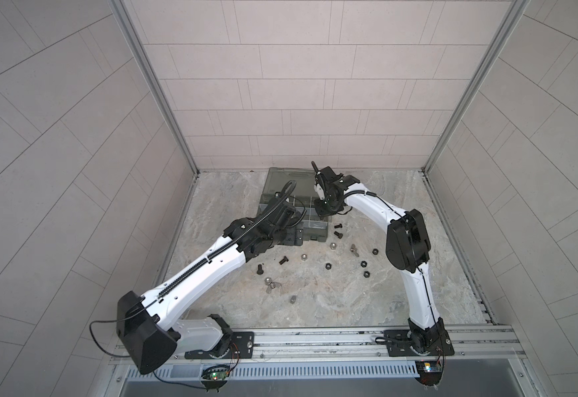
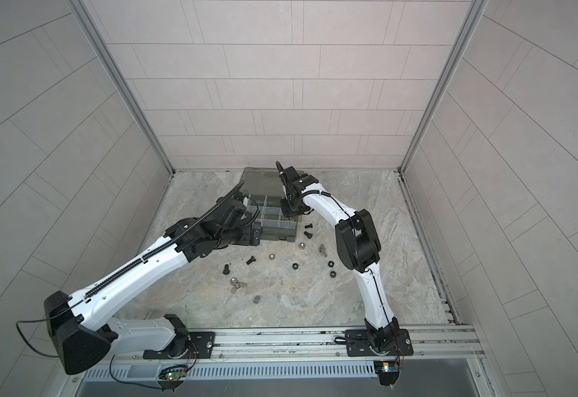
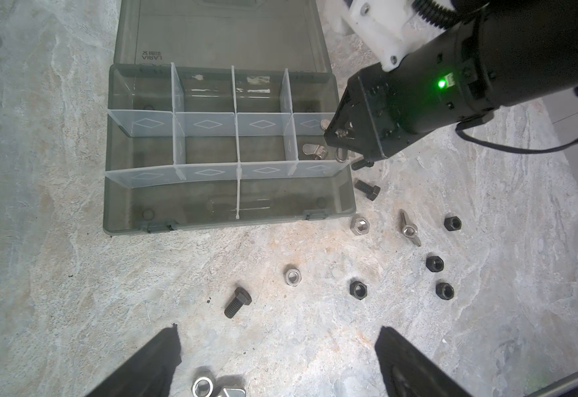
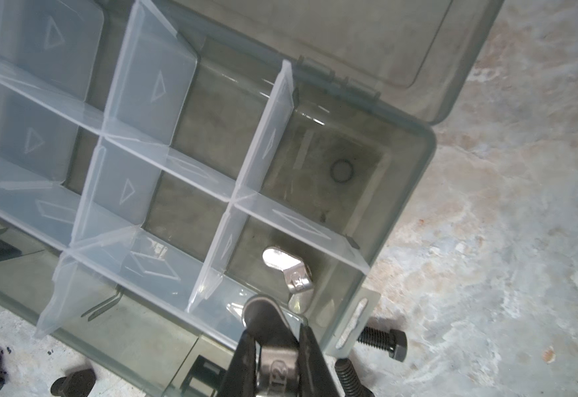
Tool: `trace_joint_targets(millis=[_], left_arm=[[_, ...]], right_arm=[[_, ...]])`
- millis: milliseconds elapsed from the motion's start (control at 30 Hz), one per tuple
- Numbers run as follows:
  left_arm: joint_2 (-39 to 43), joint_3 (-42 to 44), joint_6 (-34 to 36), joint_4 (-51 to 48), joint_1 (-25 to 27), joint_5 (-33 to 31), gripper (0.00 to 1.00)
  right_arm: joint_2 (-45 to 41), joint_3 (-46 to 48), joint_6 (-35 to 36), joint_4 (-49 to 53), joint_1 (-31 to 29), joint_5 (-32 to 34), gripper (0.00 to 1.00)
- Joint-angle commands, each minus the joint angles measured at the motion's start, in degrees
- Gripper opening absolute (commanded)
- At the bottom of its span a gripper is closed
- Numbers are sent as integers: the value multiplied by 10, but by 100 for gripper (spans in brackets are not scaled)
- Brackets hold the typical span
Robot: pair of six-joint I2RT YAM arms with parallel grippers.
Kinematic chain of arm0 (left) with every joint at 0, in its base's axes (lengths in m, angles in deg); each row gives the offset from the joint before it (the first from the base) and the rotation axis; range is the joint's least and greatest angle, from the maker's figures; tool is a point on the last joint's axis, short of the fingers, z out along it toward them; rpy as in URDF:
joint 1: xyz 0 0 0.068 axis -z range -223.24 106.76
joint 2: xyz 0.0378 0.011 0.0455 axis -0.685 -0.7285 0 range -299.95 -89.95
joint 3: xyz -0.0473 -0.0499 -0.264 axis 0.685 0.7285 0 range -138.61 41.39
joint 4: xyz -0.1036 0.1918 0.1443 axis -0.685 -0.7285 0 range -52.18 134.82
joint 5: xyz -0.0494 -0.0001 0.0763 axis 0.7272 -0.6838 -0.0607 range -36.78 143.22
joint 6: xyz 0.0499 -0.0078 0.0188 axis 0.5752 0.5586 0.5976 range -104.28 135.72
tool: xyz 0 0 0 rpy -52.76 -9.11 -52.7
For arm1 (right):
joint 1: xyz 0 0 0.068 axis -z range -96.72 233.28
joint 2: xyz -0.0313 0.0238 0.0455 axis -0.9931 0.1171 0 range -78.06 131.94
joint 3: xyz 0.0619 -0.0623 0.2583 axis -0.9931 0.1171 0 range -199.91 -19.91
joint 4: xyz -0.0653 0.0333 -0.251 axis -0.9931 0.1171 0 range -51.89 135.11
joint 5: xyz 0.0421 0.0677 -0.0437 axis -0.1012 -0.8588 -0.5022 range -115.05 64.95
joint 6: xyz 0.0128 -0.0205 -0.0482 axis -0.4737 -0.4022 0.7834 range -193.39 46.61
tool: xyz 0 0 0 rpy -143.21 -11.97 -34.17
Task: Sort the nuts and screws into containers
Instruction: 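Carry the wing nut with the right gripper into a box compartment and release, then withdraw the open right gripper back over the scattered nuts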
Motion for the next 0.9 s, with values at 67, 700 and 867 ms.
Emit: trace_joint_targets(millis=[67,700,867], left_arm=[[-7,-23,14,7,-22,25,95],[14,15,10,17,-38,49,95],[38,31,5,13,-38,47,96]], right_arm=[[36,-57,-10,31,11,-12,11],[30,-13,-8,1,25,-39,41],[9,-10,-9,9,23,-37,43]])
